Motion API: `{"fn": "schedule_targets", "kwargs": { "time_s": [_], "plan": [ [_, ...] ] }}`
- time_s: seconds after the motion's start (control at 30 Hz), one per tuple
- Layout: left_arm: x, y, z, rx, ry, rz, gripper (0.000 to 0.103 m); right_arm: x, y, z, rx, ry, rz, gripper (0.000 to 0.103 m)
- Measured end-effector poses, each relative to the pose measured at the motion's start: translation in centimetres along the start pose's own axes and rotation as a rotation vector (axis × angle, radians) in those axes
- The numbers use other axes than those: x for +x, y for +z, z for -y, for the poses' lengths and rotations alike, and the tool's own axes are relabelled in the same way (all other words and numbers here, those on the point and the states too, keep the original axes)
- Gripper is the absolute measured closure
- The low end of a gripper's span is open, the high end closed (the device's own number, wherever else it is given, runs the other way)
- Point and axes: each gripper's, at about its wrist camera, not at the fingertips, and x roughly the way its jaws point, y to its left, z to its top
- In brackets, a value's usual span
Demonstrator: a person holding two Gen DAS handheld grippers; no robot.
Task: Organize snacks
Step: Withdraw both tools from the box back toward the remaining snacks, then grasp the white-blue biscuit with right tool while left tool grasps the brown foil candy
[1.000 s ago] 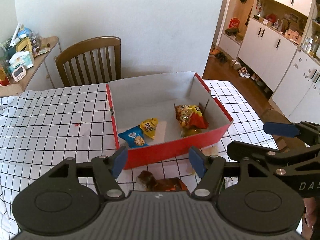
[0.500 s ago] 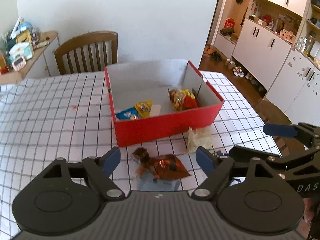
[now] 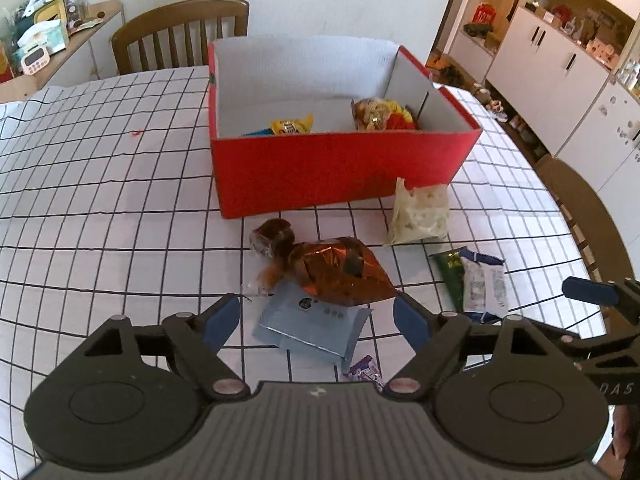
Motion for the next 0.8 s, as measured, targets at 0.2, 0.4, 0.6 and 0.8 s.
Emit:
{"fn": "schedule_targets", "kwargs": {
  "time_s": [0.2,0.4,0.6,0.8],
  "plan": [
    [2.5,0.3,1.0,0.032,0.025,-0.017,0.019,2.4,-0.2,2.6,0.086,-0.031,-0.045,0.001],
    [4.9,0.8,2.1,0.08,0.058,-0.057,0.019,5.1,-0.1,3.6,0.132,-0.039,-0.099,0.002],
    [6.9,1.4,3.0,0.106,0.08,-0.099,0.019,7.3,0.0,3.7,0.14,-0.062,-0.142,0.003],
    [7.2,1.9,2.4,0.057,0.059,-0.131,0.019,8.5,0.2,3.5,0.141,-0.072,-0.166,0.004]
  ]
}}
